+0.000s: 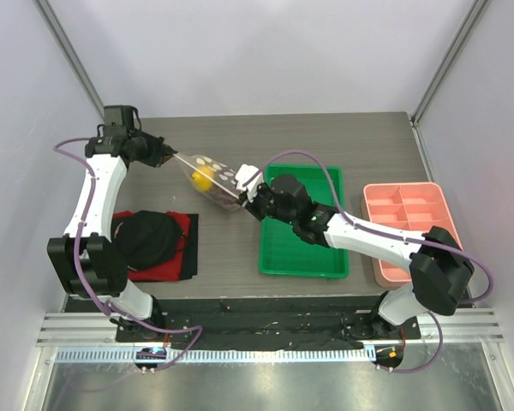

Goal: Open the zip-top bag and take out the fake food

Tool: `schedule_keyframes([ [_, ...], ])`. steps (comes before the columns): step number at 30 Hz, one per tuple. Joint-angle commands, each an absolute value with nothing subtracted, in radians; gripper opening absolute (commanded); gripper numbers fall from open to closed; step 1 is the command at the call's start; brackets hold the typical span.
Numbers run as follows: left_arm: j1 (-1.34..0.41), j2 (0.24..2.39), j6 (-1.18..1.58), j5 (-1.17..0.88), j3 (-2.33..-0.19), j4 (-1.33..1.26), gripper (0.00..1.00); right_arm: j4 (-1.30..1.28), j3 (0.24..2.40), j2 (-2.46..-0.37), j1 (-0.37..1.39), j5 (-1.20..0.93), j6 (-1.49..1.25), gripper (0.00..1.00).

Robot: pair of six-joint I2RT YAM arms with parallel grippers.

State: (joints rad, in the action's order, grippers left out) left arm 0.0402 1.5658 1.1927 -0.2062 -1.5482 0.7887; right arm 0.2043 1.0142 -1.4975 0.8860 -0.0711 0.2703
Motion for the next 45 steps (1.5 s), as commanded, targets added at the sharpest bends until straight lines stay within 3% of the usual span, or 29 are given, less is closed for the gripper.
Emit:
schedule_keyframes([
  [1, 0.069, 1.571, 1.167, -0.187, -1.588, 0.667, 0.00, 0.138, 0.971, -1.422, 0.882, -0.048, 0.215, 0.02],
  [2, 0.068, 1.568, 1.164, -0.189, -1.588, 0.663, 0.00, 0.132, 0.966, -1.416, 0.882, -0.058, 0.207, 0.04],
  [3, 0.064, 1.568, 1.157, -0.193, -1.589, 0.658, 0.00, 0.124, 0.968, -1.413, 0.881, -0.073, 0.201, 0.12],
  [5, 0.058, 1.565, 1.121, -0.198, -1.592, 0.652, 0.00, 0.079, 0.988, -1.408, 0.881, -0.121, 0.183, 0.21],
  [6, 0.052, 1.562, 1.103, -0.205, -1.595, 0.649, 0.00, 0.055, 1.027, -1.408, 0.882, -0.129, 0.137, 0.35],
  [7, 0.046, 1.557, 1.088, -0.210, -1.592, 0.640, 0.00, 0.029, 1.051, -1.408, 0.882, -0.138, 0.112, 0.41],
  [13, -0.047, 1.482, 0.901, -0.212, -1.522, 0.560, 0.00, -0.149, 1.265, -1.434, 0.882, -0.143, 0.002, 0.65],
  [19, -0.064, 1.427, 0.943, -0.229, -1.427, 0.491, 0.00, -0.153, 1.422, -1.618, 0.882, -0.080, -0.069, 0.65],
  [24, -0.066, 1.411, 0.971, -0.219, -1.424, 0.491, 0.00, -0.184, 1.565, -1.753, 0.884, -0.048, -0.112, 0.57],
  [30, -0.072, 1.411, 0.971, -0.219, -1.431, 0.491, 0.00, -0.212, 1.585, -1.758, 0.882, 0.029, -0.049, 0.44],
  [35, -0.072, 1.417, 0.960, -0.215, -1.433, 0.502, 0.00, -0.207, 1.568, -1.718, 0.882, -0.063, -0.046, 0.46],
  [40, -0.072, 1.420, 0.957, -0.216, -1.439, 0.505, 0.00, -0.209, 1.546, -1.684, 0.881, -0.023, -0.052, 0.54],
  [45, -0.074, 1.424, 0.954, -0.216, -1.442, 0.509, 0.00, -0.219, 1.566, -1.690, 0.881, -0.006, -0.034, 0.54],
])
